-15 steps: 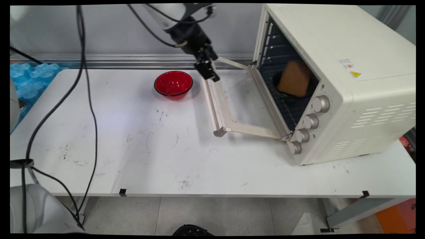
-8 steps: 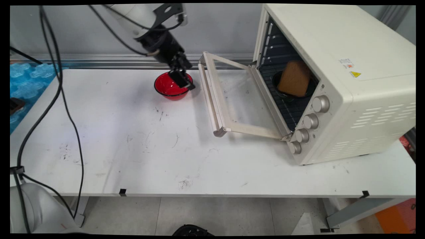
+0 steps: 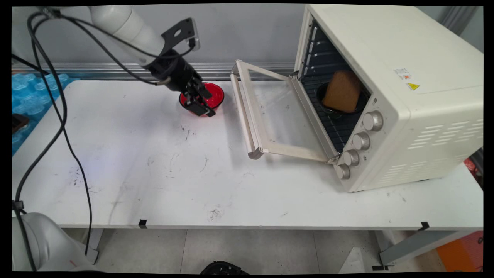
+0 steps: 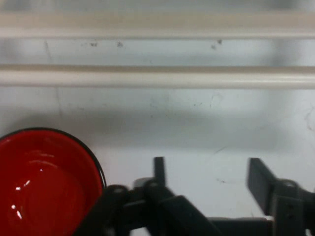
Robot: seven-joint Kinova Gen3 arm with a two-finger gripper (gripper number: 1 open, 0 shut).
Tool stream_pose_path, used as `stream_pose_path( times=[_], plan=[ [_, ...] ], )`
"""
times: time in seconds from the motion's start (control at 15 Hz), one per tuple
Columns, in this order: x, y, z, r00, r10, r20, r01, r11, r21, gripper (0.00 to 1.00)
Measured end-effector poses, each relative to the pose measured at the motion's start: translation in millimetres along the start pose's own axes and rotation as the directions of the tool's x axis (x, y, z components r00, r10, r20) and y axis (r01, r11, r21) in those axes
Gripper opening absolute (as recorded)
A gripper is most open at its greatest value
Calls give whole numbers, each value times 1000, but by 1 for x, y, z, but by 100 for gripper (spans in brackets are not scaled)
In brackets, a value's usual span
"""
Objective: Close the oven
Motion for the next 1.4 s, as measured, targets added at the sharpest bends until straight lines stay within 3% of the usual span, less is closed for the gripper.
stream_pose_path(
  times=[0.53, 1.4],
  plan=[
    [-30, -2, 51, 997, -26, -69, 26, 1000, -4, 0],
    [-39, -2, 111, 977, -29, -210, 26, 1000, -18, 0]
  ],
)
